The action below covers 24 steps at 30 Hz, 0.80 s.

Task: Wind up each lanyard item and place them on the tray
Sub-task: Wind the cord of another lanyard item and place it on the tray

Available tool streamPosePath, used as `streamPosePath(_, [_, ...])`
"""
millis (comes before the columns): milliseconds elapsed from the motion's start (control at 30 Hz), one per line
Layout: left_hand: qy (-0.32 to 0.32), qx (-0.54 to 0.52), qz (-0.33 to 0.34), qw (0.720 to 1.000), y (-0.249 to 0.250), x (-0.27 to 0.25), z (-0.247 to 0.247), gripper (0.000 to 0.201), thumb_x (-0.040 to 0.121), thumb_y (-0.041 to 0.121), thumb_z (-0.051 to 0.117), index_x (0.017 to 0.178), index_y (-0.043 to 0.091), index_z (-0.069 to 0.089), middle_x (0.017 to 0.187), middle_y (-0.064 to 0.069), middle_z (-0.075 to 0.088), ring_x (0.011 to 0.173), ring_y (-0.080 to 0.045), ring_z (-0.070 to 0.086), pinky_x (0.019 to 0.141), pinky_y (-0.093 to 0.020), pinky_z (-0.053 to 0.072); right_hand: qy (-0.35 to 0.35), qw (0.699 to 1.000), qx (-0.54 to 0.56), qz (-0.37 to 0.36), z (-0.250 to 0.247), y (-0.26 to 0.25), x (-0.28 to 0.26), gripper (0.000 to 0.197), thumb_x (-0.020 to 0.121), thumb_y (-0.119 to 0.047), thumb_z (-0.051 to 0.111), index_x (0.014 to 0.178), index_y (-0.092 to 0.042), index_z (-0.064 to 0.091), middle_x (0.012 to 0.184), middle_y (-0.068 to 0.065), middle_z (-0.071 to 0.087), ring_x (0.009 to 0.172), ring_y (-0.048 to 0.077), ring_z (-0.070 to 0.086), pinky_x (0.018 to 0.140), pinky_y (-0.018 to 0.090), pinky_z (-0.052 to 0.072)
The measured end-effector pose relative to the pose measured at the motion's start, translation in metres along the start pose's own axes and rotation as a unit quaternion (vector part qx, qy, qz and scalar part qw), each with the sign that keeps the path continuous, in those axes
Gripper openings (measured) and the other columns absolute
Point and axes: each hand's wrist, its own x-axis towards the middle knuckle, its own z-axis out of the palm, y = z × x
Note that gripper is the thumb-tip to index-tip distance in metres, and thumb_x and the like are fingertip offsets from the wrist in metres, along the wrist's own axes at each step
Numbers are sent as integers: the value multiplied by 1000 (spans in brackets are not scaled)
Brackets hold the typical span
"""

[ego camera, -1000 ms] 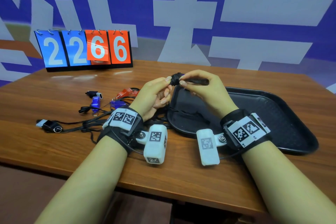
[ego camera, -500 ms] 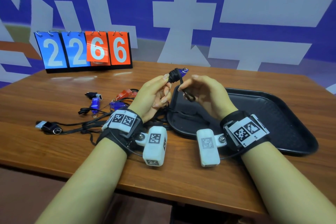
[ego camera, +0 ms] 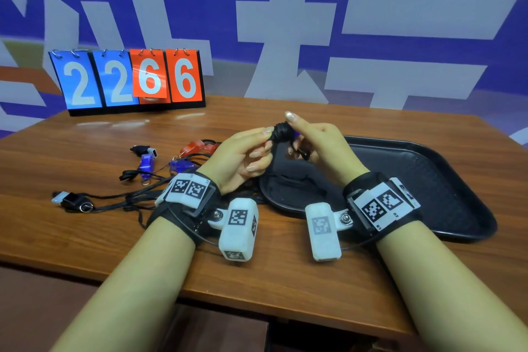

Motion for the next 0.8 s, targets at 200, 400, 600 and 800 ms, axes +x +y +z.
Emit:
streamPosePath(200, [53,107,-12,993,-2,1,7,24,104,26,42,98,4,53,67,-6,48,40,-14,44,34,-19,21,6,994,87,73,4,-4,-2,25,93,-24,64,81,-5,52,50,0,35,50,14,41,62,32,53])
streamPosePath(400, [88,220,53,970,0,-1,9,27,93,16,67,118,11,57,101,-9,66,64,-26,67,44,-24,46,-6,995,41,92,5,0,-2,33,91,-36,66,89,-5,56,55,2,36,54,15,41,64,30,52])
streamPosePath(600, [114,240,100,959,-1,0,6,20,95,11,63,114,4,61,96,-9,70,58,-21,66,41,-22,46,-61,997,-18,50,9,-1,-7,32,95,-29,63,78,-1,61,55,-1,51,52,10,51,69,23,51])
streamPosePath(800, [114,225,89,964,-4,4,4,18,101,21,54,110,8,61,79,-5,70,48,-20,63,37,-19,41,-67,998,-13,12,7,5,-3,20,82,0,74,72,-11,61,71,12,59,58,12,57,69,22,53])
